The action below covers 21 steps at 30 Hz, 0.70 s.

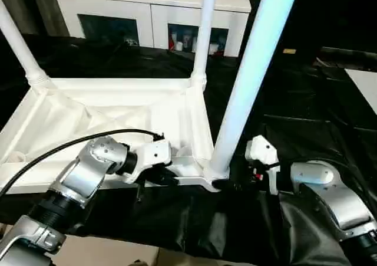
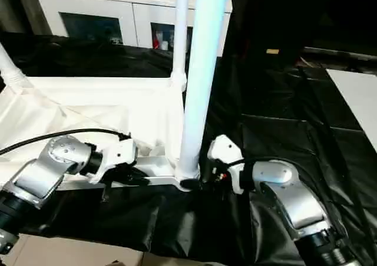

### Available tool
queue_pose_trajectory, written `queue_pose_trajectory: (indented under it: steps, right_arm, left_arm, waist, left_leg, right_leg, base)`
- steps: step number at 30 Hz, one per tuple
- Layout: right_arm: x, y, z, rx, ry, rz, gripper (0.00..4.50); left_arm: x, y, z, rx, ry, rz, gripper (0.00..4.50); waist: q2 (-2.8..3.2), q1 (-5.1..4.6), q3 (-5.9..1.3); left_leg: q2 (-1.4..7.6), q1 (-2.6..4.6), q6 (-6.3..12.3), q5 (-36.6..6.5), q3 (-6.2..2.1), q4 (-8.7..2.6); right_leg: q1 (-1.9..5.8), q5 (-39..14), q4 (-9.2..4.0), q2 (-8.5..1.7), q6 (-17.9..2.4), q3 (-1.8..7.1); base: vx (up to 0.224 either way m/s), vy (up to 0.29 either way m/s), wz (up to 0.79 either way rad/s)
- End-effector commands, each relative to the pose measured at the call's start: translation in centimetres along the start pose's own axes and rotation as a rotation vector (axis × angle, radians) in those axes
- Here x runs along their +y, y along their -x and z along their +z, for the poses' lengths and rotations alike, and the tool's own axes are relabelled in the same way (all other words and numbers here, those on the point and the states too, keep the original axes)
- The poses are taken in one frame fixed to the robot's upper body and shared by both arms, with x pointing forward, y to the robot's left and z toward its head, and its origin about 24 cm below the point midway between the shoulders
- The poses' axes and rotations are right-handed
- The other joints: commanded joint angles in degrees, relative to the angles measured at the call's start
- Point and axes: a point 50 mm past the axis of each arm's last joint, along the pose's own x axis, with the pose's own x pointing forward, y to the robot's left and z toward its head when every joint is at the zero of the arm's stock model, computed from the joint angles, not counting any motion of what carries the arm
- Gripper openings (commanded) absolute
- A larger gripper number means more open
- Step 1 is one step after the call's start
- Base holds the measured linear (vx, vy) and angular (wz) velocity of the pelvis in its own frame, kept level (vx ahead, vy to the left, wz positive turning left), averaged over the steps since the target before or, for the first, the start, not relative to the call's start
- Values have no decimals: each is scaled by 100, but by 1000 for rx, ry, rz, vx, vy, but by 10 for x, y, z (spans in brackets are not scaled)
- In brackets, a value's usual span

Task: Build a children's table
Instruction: Rotate leg to tighten

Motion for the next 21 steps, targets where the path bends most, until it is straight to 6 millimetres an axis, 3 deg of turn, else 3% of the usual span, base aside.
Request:
queue_pose_trajectory:
  steps: [1,6,14,17,19,20,21]
  right_arm:
    - [0,-2,2,0,5,15,298]
    - [2,-6,-1,0,7,31,261]
    - [6,-11,-11,32,14,27,254]
    - [-4,-16,-16,31,-12,-103,253]
    - [-20,-26,-24,16,-125,-351,253]
    - [-20,-26,-24,16,-125,-351,253]
    - [-26,-30,-27,8,-174,-442,253]
  left_arm:
    - [2,3,6,-5,-37,2,0]
    - [1,1,6,-5,-37,1,0]
    - [0,-1,5,-5,-34,0,0]
    - [2,-4,4,2,-10,47,0]
    - [14,-18,8,-61,101,209,0]
    - [14,-18,8,-61,101,209,0]
    - [17,-23,11,-87,138,251,0]
  waist:
    - [-8,16,-306]
    - [-15,16,-307]
    - [-14,14,-311]
    - [-12,-9,-276]
    - [-10,-70,-247]
    - [-13,-89,-239]
    - [25,-88,-257]
  left_leg:
    - [227,52,265,-873,-39,-425]
    - [223,53,262,-878,-35,-420]
    - [222,47,281,-826,-35,-412]
    - [218,50,174,-1113,-41,-443]
    - [197,68,-43,-1571,-58,-467]
    - [192,79,-99,-1633,-64,-476]
    - [193,99,-162,-1715,-94,-483]
  right_leg:
    - [284,-528,-340,-377,-1363,190]
    - [290,-497,-336,-375,-1366,190]
    - [288,-442,-324,-377,-1385,186]
    - [268,-928,-374,-377,-1315,186]
    - [239,-1808,-437,-388,-1137,179]
    - [227,-1969,-455,-387,-1100,180]
    - [234,-2122,-474,-395,-1013,181]
  base:
    - [0,0,0]
    - [0,0,0]
    - [0,0,0]
    - [0,0,0]
    - [0,0,0]
    - [0,0,0]
    - [0,0,0]
